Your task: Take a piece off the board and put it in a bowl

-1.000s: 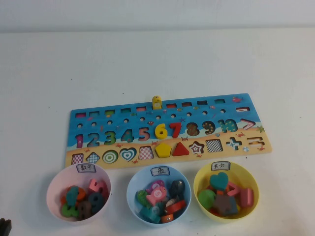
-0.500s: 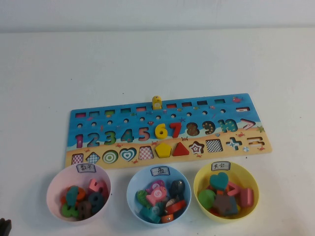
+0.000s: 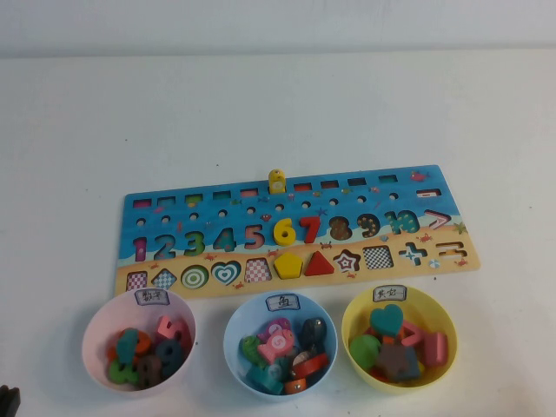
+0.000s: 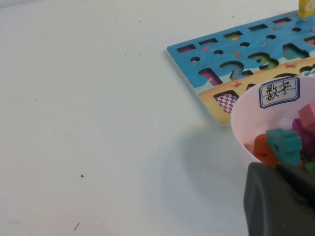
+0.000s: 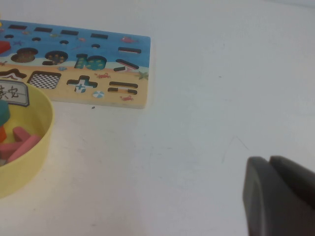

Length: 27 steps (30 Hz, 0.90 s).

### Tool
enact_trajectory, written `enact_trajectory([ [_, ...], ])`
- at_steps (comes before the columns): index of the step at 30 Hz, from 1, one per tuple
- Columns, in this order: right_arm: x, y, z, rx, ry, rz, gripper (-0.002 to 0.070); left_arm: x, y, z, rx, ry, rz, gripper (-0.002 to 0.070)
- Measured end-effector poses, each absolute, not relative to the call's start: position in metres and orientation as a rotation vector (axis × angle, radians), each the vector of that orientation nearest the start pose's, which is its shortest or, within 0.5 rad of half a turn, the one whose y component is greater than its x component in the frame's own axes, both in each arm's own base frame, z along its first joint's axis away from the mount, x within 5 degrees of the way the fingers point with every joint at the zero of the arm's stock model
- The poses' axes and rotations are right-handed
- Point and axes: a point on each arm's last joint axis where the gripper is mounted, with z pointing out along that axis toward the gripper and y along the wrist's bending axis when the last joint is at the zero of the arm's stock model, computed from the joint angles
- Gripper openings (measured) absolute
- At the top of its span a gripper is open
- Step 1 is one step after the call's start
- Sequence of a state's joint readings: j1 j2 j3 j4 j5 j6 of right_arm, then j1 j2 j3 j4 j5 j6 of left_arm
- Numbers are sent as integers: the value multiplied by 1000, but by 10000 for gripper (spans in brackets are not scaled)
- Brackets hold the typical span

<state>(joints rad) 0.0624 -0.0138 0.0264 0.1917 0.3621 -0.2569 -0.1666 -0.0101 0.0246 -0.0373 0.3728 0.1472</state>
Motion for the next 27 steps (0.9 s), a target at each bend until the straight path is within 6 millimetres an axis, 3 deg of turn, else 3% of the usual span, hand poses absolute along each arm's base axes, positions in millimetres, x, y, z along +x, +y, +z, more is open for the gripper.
enact_trajectory([
  [4, 52, 9, 173, -176, 1843, 52, -17, 52, -10, 173, 215, 1842, -97, -5],
  [14, 52, 9, 173, -176, 1843, 52, -17, 55, -14, 192, -131, 1660, -455, -5],
  [20, 52, 9, 173, -176, 1843, 52, -17, 55, -12, 199, -209, 1582, -517, -5],
  [23, 52, 9, 173, -176, 1843, 52, -17, 55, -13, 198, -235, 1594, -548, -5],
  [27, 52, 9, 173, -176, 1843, 52, -17, 58, -18, 215, -250, 1715, -601, -5],
])
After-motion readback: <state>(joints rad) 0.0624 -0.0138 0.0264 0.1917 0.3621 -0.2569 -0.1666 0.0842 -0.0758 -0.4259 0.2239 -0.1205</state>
